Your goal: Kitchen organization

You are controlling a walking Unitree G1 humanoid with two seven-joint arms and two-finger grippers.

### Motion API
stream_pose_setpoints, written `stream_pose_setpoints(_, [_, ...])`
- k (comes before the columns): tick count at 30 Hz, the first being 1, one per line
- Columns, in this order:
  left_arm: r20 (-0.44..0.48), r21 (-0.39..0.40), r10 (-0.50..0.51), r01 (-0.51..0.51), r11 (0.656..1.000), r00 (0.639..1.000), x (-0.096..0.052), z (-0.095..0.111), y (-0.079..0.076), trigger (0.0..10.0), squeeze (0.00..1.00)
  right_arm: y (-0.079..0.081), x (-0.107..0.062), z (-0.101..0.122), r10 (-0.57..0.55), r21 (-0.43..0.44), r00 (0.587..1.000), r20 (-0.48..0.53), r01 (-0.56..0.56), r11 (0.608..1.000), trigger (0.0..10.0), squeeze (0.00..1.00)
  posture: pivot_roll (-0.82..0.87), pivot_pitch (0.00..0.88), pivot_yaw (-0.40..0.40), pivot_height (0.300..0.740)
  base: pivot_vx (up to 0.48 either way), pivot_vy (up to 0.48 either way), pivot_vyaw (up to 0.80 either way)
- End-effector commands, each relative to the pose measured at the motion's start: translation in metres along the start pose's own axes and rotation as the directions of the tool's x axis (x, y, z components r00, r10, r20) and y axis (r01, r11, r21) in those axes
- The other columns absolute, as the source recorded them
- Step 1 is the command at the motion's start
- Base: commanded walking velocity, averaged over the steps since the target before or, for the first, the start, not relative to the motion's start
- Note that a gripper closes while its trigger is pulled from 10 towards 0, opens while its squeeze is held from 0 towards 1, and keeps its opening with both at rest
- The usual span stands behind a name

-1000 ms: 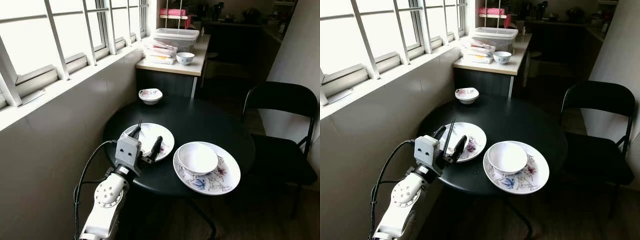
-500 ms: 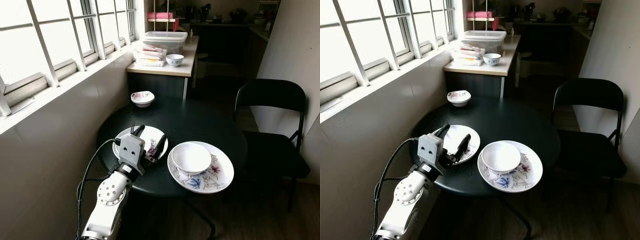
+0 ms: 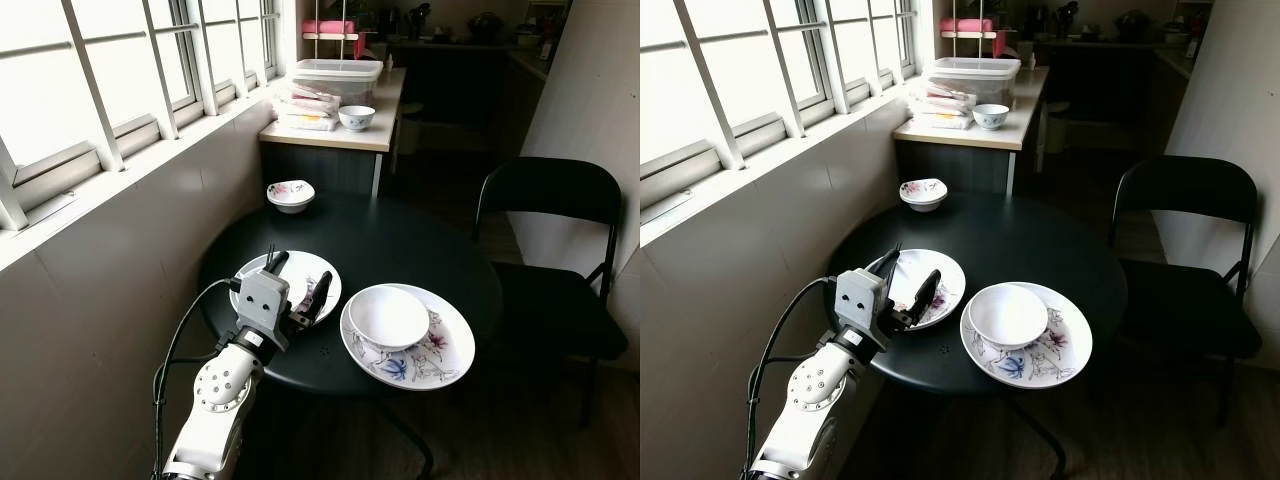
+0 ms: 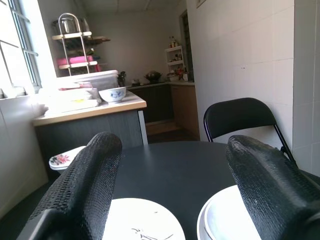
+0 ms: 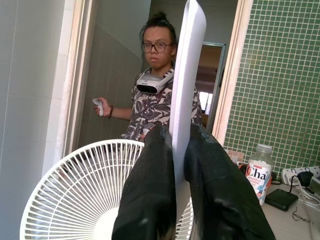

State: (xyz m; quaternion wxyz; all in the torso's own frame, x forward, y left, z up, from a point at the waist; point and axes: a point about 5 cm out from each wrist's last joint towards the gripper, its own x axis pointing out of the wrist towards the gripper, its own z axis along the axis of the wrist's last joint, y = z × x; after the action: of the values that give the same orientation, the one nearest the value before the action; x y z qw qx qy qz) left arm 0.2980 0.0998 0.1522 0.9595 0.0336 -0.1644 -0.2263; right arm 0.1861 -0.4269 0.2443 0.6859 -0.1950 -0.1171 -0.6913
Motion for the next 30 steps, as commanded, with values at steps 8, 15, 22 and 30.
stream_pose_setpoints(8, [-0.005,-0.003,-0.007,0.007,1.0,1.0,0.001,-0.002,-0.002,10.0,0.0,0.003,-0.001,0.003,0.025,0.023,1.0,0.002,-0.025,0.999,0.0,0.0,-0.03,0.0,-0.027,0.74,0.0,0.0,0.0])
stream_pose_setpoints(15, [-0.004,-0.006,-0.005,0.005,1.0,1.0,0.001,-0.003,-0.003,10.0,0.0,0.01,-0.006,0.004,0.057,0.035,0.998,0.002,-0.057,0.998,0.0,0.0,-0.03,0.0,-0.031,0.74,0.0,0.0,0.0])
stream_pose_setpoints(22, [-0.003,-0.006,-0.003,0.003,1.0,1.0,0.001,-0.003,-0.004,10.0,0.0,0.015,-0.012,0.005,0.08,0.051,0.997,0.002,-0.08,0.996,0.0,0.0,-0.03,0.0,-0.035,0.74,0.0,0.0,0.0])
stream_pose_setpoints(30, [-0.003,-0.007,-0.002,0.002,1.0,1.0,0.002,-0.003,-0.004,10.0,0.0,0.038,-0.044,0.026,0.211,0.11,0.976,0.06,-0.216,0.97,0.0,0.0,-0.03,0.0,-0.036,0.74,0.0,0.0,0.0])
